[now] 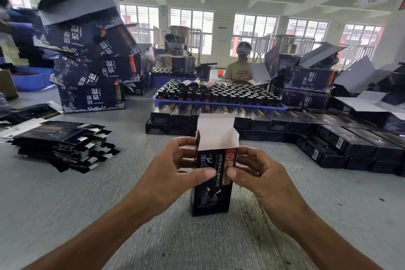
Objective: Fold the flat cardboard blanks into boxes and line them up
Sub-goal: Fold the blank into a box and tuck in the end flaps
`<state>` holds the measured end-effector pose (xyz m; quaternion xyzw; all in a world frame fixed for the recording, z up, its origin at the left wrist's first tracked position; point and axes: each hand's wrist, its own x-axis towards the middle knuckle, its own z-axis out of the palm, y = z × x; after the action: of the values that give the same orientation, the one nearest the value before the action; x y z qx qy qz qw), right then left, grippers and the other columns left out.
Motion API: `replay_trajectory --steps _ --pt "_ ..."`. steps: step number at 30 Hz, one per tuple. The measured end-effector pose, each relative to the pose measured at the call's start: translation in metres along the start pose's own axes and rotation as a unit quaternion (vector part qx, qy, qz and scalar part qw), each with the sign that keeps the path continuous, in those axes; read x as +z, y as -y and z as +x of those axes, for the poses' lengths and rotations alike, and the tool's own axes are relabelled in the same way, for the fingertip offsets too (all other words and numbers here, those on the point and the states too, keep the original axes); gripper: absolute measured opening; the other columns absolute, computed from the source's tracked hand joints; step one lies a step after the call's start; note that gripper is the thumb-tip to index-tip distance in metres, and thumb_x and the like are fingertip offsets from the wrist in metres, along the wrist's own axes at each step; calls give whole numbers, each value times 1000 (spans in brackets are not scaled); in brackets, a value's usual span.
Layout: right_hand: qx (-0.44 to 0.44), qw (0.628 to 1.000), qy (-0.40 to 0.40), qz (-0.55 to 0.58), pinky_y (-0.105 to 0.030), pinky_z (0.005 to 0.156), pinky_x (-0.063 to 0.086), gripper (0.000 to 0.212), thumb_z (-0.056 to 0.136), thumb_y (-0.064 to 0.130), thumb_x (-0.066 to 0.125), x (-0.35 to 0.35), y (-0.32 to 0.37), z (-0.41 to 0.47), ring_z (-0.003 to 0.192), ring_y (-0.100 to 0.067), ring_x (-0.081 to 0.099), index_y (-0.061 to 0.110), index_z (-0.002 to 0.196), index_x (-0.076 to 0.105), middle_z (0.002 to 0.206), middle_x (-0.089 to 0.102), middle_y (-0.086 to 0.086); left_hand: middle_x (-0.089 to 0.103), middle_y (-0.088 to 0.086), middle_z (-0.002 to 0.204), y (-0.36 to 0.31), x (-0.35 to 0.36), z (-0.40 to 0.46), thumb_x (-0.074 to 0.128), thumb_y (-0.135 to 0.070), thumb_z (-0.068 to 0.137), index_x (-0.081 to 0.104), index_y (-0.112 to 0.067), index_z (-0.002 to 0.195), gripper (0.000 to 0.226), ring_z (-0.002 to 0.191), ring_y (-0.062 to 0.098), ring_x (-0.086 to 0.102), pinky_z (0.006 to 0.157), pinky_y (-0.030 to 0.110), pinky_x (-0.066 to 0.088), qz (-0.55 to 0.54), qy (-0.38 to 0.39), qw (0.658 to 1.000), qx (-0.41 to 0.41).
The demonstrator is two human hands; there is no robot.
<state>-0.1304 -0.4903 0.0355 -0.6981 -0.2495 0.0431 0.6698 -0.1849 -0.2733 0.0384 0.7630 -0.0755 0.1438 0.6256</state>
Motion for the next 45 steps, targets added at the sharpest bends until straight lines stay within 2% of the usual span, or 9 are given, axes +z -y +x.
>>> replay_trajectory --steps 4,10,16,19,24,28,34,42,45 --pt "-3 1000 -18 -2 -12 76 55 51 72 28 81 -1 0 1 105 -6 71 26 120 64 116 74 11 73 -11 116 -5 -1 -1 80 -41 71 56 -43 113 48 107 11 70 79 14 55 -56 -16 997 53" --pt "-32 999 -16 -25 -9 74 53 42 82 21 78 0 0 1 103 -1 69 34 119 62 115 73 16 70 -15 120 -4 -2 -3 68 -34 86 60 -55 115 37 111 11 68 86 22 56 26 -33 989 142" --pt "-77 992 -3 -97 -9 77 54 61 82 36 74 4 2 -3 109 6 65 71 124 47 119 67 26 64 -23 121 -1 -6 -3 62 -38 90 62 -53 124 37 112 4 64 80 12 52 106 -39 981 156" --pt "-91 988 7 -125 -4 76 50 65 88 37 71 4 2 -4 109 12 62 74 131 38 119 63 33 63 -22 122 -2 -7 -4 63 -38 89 65 -48 121 34 112 3 63 80 12 52 91 -37 984 149" --pt "-114 981 17 -157 -4 79 49 47 92 55 54 4 5 -6 112 9 61 71 133 39 122 59 33 67 -15 119 -6 -6 -6 65 -39 87 70 -44 113 27 110 10 66 81 17 55 55 -29 987 145" --pt "-131 979 11 -158 -3 84 46 34 96 55 45 4 7 -6 113 12 59 70 127 48 121 61 35 69 -16 117 -8 -6 -6 65 -37 87 71 -42 111 25 109 9 67 80 17 55 50 -23 989 140" --pt "-171 974 -20 -145 -1 92 42 32 95 41 54 6 12 -6 131 16 42 49 125 63 138 48 40 65 -25 123 -10 0 -7 65 -29 86 72 -39 107 24 114 5 65 80 15 54 27 -26 987 153" --pt "-171 979 -56 -91 -6 84 49 22 87 34 62 10 16 -10 112 6 63 45 104 71 121 65 32 65 -24 122 -11 0 -6 67 -27 85 74 -38 104 24 112 5 66 79 17 55 27 -43 985 166" --pt "-167 982 -57 -71 -7 84 50 27 87 32 64 9 15 -9 113 4 64 45 110 64 120 68 26 66 -24 121 -9 0 -5 67 -30 84 73 -39 105 23 112 6 67 79 18 56 40 -50 984 168"
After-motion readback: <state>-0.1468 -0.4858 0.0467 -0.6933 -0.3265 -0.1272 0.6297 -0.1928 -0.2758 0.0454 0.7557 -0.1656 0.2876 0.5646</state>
